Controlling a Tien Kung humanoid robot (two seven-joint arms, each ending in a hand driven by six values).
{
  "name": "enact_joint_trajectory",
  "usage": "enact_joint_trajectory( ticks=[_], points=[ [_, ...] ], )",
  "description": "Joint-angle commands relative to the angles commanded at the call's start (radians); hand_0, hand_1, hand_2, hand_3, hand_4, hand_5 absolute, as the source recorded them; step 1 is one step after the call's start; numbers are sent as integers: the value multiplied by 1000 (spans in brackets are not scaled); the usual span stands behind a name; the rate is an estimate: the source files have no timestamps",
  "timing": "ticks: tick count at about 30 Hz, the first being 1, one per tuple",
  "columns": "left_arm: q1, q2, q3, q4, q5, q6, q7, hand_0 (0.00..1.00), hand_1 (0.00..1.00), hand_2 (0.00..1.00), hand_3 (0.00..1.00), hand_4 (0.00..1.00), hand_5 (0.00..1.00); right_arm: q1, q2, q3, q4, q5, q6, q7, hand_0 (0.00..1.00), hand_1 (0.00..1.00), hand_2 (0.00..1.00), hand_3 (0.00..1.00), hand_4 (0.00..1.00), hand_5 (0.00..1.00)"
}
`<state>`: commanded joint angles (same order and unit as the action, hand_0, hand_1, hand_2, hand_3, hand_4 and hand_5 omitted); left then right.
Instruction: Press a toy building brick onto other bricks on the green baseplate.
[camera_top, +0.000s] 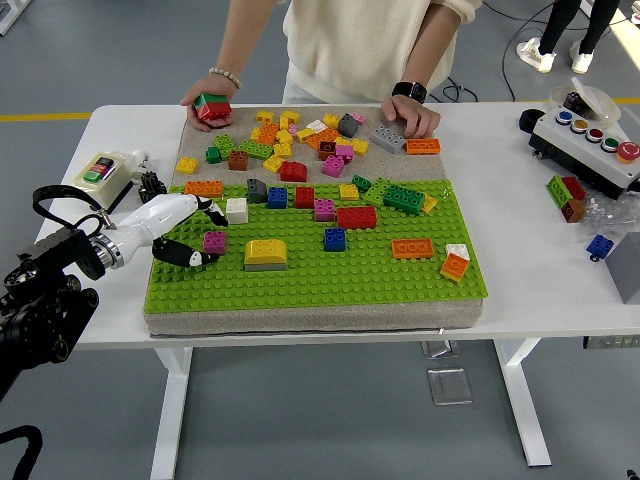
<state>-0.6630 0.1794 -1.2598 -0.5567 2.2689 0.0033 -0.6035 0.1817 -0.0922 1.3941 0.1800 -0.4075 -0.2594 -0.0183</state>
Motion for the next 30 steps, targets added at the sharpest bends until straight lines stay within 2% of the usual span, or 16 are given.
enact_joint_trajectory(
  ticks=[15,30],
  points=[
    [-19,7,14,35,0,9,1,788,707,608,577,806,127,2,-1,3,0,1,1,2,737,654,704,589,916,496],
    [-21,3,17,45,0,12,5,783,699,602,565,798,123,3,-1,4,0,3,0,3,735,654,705,589,915,495]
  ],
)
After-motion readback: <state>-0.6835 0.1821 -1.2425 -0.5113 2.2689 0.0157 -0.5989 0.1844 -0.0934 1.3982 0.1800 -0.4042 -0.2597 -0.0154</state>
